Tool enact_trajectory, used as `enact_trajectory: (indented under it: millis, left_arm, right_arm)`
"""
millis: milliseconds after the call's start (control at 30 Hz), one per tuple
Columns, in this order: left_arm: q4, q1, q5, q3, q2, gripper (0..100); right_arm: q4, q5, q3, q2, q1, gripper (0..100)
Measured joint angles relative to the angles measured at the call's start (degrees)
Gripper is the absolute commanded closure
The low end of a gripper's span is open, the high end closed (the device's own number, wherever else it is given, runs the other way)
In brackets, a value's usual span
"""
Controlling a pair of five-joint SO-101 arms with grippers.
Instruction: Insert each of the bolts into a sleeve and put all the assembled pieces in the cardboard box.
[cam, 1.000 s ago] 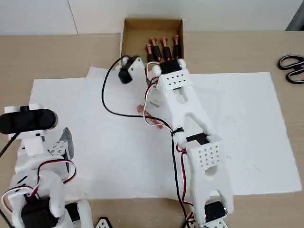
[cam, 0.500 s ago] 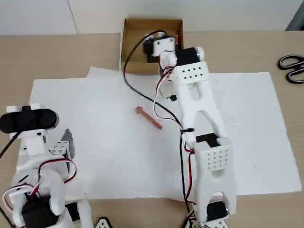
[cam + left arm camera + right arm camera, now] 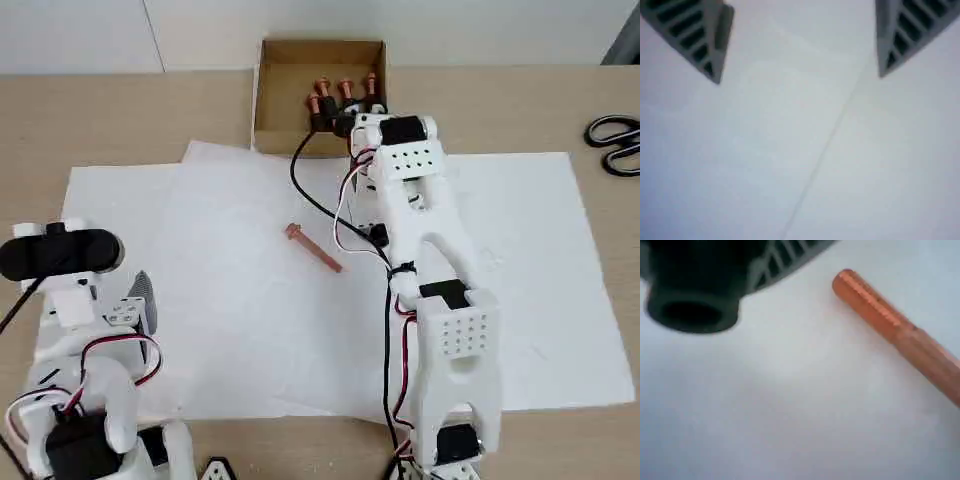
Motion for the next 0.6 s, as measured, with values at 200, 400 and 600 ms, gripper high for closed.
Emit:
enact_trajectory:
  millis: [200, 400, 600]
  left_arm:
    - [0.0, 0.0, 0.0, 0.0, 0.0, 81]
    - [0.0, 0.0, 0.0, 0.0, 0.0, 81]
    - [0.0, 0.0, 0.0, 0.0, 0.0, 81]
  right_arm:
    - [-0.6, 0.0, 0.9, 0.0, -0.1, 91.3]
    - [-0.6, 0.0, 0.9, 3.3, -0.1, 86.5]
    - [-0.6, 0.0, 0.8, 5.9, -0.4, 82.7]
